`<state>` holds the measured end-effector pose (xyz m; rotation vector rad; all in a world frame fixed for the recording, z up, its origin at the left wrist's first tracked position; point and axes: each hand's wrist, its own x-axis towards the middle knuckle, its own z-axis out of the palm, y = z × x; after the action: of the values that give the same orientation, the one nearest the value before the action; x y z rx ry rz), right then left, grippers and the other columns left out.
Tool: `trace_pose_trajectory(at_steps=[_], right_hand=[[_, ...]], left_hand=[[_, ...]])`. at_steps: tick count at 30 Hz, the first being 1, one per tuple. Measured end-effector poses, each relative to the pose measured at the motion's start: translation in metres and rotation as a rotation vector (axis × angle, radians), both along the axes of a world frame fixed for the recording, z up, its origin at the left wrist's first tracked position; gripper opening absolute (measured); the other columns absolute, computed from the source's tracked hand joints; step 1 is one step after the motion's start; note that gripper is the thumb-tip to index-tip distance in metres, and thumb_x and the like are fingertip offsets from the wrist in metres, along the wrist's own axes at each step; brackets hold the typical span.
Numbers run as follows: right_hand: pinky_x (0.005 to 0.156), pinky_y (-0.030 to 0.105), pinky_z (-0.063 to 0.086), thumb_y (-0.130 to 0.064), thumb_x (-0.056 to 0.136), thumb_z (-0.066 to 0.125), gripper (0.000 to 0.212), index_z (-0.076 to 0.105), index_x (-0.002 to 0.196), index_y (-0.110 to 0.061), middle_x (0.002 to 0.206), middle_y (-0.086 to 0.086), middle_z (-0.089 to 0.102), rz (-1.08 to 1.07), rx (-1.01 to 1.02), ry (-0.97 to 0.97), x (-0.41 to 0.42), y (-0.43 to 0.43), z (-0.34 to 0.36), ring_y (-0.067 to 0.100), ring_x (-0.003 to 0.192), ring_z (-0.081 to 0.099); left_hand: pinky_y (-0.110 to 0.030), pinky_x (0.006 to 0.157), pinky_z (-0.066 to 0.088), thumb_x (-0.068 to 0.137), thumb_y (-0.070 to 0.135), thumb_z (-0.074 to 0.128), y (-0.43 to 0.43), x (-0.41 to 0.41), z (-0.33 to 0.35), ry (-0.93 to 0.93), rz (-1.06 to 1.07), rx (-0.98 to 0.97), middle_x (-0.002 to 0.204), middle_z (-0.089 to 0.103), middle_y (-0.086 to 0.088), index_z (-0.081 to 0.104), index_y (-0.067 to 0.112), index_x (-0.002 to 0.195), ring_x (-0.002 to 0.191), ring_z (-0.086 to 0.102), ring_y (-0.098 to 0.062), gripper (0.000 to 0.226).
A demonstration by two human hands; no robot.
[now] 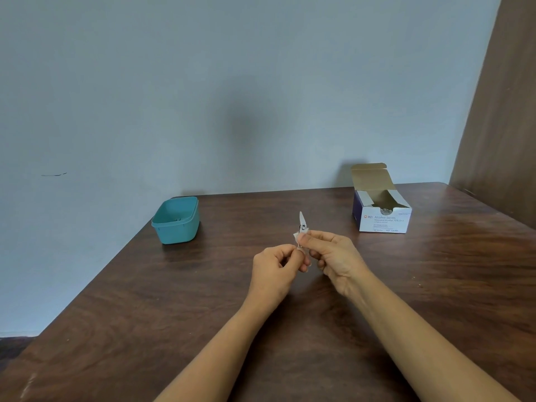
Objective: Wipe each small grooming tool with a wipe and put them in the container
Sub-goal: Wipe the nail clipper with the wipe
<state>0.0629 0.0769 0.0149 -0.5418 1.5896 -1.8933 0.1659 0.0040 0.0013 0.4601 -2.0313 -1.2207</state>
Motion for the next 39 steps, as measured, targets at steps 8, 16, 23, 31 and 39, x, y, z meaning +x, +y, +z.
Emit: trace_pose_trajectory(at_steps=[8,16,23,31,39], right_hand=[[0.055,0.022,0.035,-0.026,0.074,0.079,0.018,0.075,0.081,-0.01,0.055,-0.005,0.056,-0.09,-0.009,0.017,0.0,-0.003,-0.004,0.009,0.059,0.044],[0.054,0.022,0.024,-0.019,0.088,0.064,0.014,0.072,0.077,-0.016,0.056,-0.002,0.051,0.161,-0.005,-0.064,-0.006,-0.001,-0.001,0.007,0.054,0.04],[0.055,0.02,0.028,-0.022,0.069,0.081,0.016,0.078,0.08,-0.011,0.053,-0.003,0.052,0.148,0.076,-0.032,-0.005,0.002,0.0,0.007,0.056,0.04],[0.061,0.019,0.034,-0.024,0.074,0.08,0.016,0.071,0.074,-0.01,0.046,-0.013,0.06,-0.082,-0.027,0.05,0.003,0.002,-0.002,0.0,0.054,0.05],[0.05,0.024,0.031,-0.037,0.074,0.073,0.037,0.071,0.09,-0.003,0.052,0.001,0.045,0.068,-0.06,-0.215,-0.003,-0.005,-0.004,0.015,0.053,0.038]], left_hand=[[-0.01,0.062,0.044,0.089,0.011,0.056,0.004,-0.001,0.002,-0.011,0.006,-0.047,0.06,0.066,0.008,0.071,0.013,0.066,0.059,0.058,0.002,0.028],[-0.006,0.06,0.039,0.087,0.006,0.056,0.003,0.001,0.004,0.013,0.01,0.015,0.057,0.065,0.009,0.071,0.006,0.065,0.056,0.057,0.006,0.027],[-0.008,0.054,0.036,0.09,0.009,0.056,0.002,0.002,0.002,0.006,-0.013,0.055,0.057,0.064,0.008,0.071,0.006,0.067,0.049,0.052,0.006,0.028],[-0.023,0.066,0.048,0.09,0.012,0.055,0.002,0.001,-0.001,-0.063,0.015,-0.089,0.063,0.068,0.001,0.071,0.016,0.065,0.066,0.064,-0.016,0.029],[-0.016,0.051,0.035,0.088,0.007,0.055,0.005,0.0,0.005,-0.027,-0.094,0.226,0.058,0.062,0.003,0.07,0.01,0.065,0.051,0.044,-0.006,0.028]])
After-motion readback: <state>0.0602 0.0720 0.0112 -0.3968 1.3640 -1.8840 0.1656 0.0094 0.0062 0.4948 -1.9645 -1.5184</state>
